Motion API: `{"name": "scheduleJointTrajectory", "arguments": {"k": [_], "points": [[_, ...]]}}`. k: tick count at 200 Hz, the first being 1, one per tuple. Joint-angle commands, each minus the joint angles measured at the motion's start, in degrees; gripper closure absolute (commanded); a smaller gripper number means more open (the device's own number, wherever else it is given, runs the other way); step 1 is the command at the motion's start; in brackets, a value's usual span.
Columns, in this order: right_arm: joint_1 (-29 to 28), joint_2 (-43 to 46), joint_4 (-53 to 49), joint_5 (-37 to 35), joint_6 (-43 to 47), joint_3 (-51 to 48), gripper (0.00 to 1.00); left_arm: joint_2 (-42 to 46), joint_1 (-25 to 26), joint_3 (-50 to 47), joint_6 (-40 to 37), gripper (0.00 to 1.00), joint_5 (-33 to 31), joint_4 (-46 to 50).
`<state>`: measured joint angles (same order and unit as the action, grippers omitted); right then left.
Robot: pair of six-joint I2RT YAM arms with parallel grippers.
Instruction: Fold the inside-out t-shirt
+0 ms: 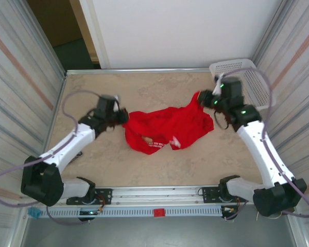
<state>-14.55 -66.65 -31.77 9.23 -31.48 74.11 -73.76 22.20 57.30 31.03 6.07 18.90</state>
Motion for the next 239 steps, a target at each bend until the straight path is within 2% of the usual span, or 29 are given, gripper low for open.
{"name": "scheduleJointTrajectory", "arguments": {"k": [1, 29, 54, 114, 151, 178, 208, 239], "points": [[4.01, -3.45, -0.31, 6.39, 2.09, 12.88, 1.00, 1.15, -4.33, 15.68, -5.19, 1.00, 2.85, 4.20], [8.56, -8.58, 0.72, 11.00, -1.03, 26.84, 1.00, -2.82, -7.41, 33.35, -6.70, 1.00, 4.69, 8.22], [10.94, -8.75, 2.15, 12.45, -3.40, 32.71, 1.00, -3.08, -8.22, 40.87, -6.67, 1.00, 4.92, 8.26], [19.69, -3.31, 7.47, 16.28, -10.04, 39.63, 1.00, 4.39, -8.22, 42.42, -4.96, 1.00, 4.30, 4.10], [20.20, -5.16, 8.77, 18.73, -12.16, 41.34, 1.00, 5.42, -8.31, 42.80, -6.98, 1.00, 0.77, 4.57], [20.22, -8.58, 10.53, 19.46, -12.86, 37.21, 1.00, 1.36, -9.55, 41.81, -7.73, 1.00, 0.42, 5.85], [20.02, -15.95, 10.76, 20.45, -11.42, 35.96, 1.00, -6.91, -12.00, 41.98, -8.10, 1.00, 2.01, 5.82], [19.87, -27.89, 11.08, 22.29, -11.68, 42.45, 1.00, -18.48, -14.90, 48.46, -7.31, 1.00, 5.10, 5.61]]}}
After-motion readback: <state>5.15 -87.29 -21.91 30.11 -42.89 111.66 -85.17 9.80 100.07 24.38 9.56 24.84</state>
